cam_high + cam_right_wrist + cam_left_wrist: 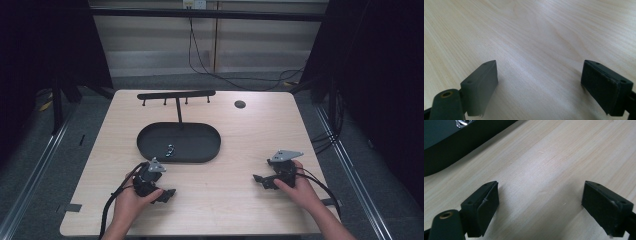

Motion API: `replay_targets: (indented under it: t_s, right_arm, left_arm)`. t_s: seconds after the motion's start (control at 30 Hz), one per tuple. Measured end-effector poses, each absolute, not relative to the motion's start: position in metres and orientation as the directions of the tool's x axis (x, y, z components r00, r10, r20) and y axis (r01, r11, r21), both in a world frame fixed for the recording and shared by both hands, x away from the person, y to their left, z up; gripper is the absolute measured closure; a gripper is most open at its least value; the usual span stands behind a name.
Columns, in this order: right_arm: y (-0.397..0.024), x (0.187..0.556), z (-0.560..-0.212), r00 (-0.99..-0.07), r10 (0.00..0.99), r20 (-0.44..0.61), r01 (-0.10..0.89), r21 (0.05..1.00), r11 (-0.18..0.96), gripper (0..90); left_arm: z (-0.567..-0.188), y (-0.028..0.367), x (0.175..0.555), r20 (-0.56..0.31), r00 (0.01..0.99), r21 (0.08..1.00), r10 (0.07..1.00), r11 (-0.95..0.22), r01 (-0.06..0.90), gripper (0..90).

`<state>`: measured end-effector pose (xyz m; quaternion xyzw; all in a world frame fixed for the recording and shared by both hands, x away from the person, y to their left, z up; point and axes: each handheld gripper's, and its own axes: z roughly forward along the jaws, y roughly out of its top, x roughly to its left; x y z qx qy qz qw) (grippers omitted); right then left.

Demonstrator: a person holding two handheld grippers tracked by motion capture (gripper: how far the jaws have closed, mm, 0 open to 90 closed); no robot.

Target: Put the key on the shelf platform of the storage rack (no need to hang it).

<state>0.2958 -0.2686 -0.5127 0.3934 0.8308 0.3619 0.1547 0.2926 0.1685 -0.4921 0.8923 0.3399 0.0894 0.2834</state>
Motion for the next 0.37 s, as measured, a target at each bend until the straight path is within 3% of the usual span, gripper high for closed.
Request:
replay_targets:
  t_s: [0.37]
  right_arm:
    - [-0.2686, 0.2958, -0.5127, -0.643, 0.766, 0.028, 0.542, 0.723, 0.428, 13.6]
  left_arm:
    - [-0.4948, 0.1701, 0.2888, -0.029, 0.756, 0.591, 0.654, -0.599, 0.54, 12.4]
